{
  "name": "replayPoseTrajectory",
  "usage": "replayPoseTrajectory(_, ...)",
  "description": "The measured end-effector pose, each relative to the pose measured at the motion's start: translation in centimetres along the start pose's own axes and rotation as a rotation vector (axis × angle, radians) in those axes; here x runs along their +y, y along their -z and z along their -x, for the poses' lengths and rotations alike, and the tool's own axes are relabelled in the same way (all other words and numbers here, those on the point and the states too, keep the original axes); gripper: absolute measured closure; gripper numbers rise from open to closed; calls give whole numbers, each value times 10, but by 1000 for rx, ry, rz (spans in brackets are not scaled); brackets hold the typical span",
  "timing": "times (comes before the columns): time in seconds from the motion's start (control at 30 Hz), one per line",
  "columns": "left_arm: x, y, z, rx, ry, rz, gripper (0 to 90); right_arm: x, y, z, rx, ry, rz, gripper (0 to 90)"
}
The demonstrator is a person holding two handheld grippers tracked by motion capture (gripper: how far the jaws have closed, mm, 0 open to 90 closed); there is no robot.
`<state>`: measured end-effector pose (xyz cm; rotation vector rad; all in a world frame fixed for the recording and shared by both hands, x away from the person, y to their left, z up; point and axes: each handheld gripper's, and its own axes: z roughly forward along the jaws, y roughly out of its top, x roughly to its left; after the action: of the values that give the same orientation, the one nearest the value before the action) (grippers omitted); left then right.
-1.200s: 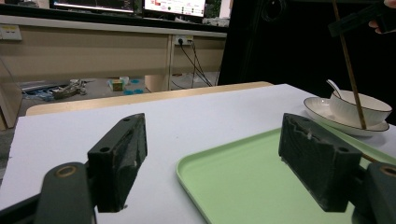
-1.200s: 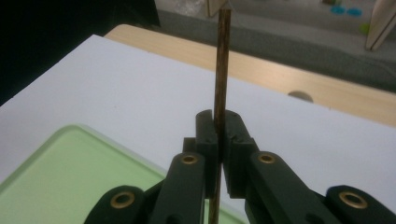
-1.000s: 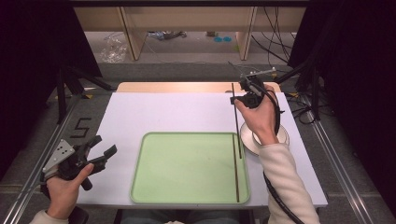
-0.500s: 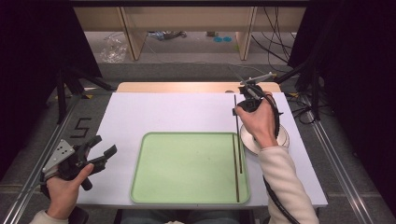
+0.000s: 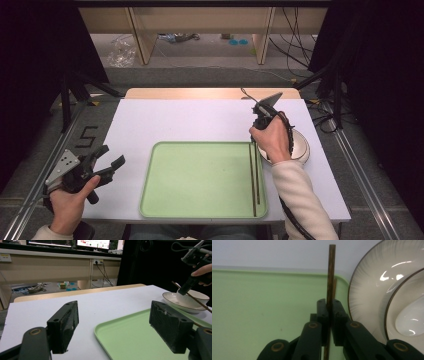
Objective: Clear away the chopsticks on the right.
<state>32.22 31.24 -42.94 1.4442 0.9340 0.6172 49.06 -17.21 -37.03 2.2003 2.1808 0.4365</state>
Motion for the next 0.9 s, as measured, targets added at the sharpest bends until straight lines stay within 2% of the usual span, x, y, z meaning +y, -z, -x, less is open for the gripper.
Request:
replayPoseTrajectory(0.07,0,0,0,0,0,1,235,0,-9,1,-21,-20,-48,876)
replayPoseTrajectory(0.17,0,0,0,0,5,4,235,1,-22,2,-37,-27,-86,876)
replayPoseTrajectory(0.2,0,0,0,-2,3,3,235,0,-24,4,-59,-4,-106,876)
replayPoseTrajectory(0.23,0,0,0,0,5,1,235,1,-28,3,-55,-21,-111,876)
replayPoseTrajectory(0.3,0,0,0,-1,2,1,235,0,-34,5,-90,10,-132,876)
replayPoseTrajectory(0.33,0,0,0,-1,3,3,235,0,-38,2,-93,-25,-130,876)
replayPoseTrajectory(0.37,0,0,0,0,5,2,235,0,-41,5,-99,16,-148,876)
replayPoseTrajectory(0.4,0,0,0,0,6,2,235,0,-45,3,-98,-10,-155,876)
replayPoseTrajectory(0.47,0,0,0,-1,5,2,235,-1,-50,4,-111,7,-160,876)
replayPoseTrajectory(0.57,0,0,0,1,7,2,235,0,-56,3,-121,-11,-189,876)
replayPoseTrajectory(0.6,0,0,0,2,6,2,235,-1,-59,5,-131,3,-183,875)
replayPoseTrajectory(0.63,0,0,0,1,5,3,235,0,-61,4,-125,-12,-191,876)
replayPoseTrajectory(0.67,0,0,0,0,5,3,235,-1,-62,5,-128,2,-202,875)
replayPoseTrajectory(0.77,0,0,0,-1,4,3,235,-1,-67,2,-151,-24,-189,875)
replayPoseTrajectory(0.8,0,0,0,0,5,3,235,-1,-67,2,-145,-26,-202,875)
replayPoseTrajectory(0.9,0,0,0,0,6,2,235,-2,-69,4,-150,-2,-216,873)
